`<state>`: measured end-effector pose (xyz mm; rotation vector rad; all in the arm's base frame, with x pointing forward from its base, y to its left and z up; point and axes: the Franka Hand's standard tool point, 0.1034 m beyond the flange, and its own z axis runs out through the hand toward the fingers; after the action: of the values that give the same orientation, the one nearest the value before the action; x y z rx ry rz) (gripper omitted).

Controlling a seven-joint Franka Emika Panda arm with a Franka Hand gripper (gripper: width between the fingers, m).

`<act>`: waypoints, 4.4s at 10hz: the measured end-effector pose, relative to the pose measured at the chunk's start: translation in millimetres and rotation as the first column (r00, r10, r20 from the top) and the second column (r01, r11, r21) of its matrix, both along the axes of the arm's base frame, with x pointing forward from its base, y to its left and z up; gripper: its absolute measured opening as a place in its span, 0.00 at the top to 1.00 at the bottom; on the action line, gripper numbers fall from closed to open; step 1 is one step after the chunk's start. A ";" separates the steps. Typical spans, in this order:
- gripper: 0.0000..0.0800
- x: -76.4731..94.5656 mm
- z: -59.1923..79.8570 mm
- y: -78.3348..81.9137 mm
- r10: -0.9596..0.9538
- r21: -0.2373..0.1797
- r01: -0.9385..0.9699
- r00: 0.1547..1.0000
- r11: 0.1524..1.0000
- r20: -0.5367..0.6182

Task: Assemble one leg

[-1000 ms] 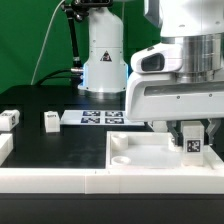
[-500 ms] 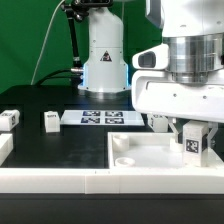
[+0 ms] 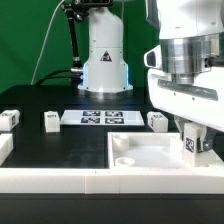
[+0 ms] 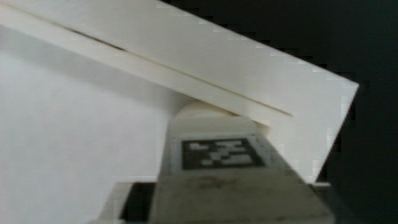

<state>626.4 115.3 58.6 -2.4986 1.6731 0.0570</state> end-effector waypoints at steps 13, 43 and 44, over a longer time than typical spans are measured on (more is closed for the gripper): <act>0.19 -0.1 -1.0 2.5 0.887 -0.128 -0.878 0.458 0.461 0.049; 0.19 -8.0 -3.1 -37.4 0.371 -0.153 -0.365 0.928 0.918 0.012; 0.19 -8.0 -3.1 -37.4 0.371 -0.153 -0.365 0.928 0.918 0.012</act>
Offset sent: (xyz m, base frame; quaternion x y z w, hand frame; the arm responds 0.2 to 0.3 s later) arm -0.0032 0.0071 -0.0023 -0.0291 0.0074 -0.1924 0.9809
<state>618.3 77.9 55.5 -2.8731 1.2088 -0.0841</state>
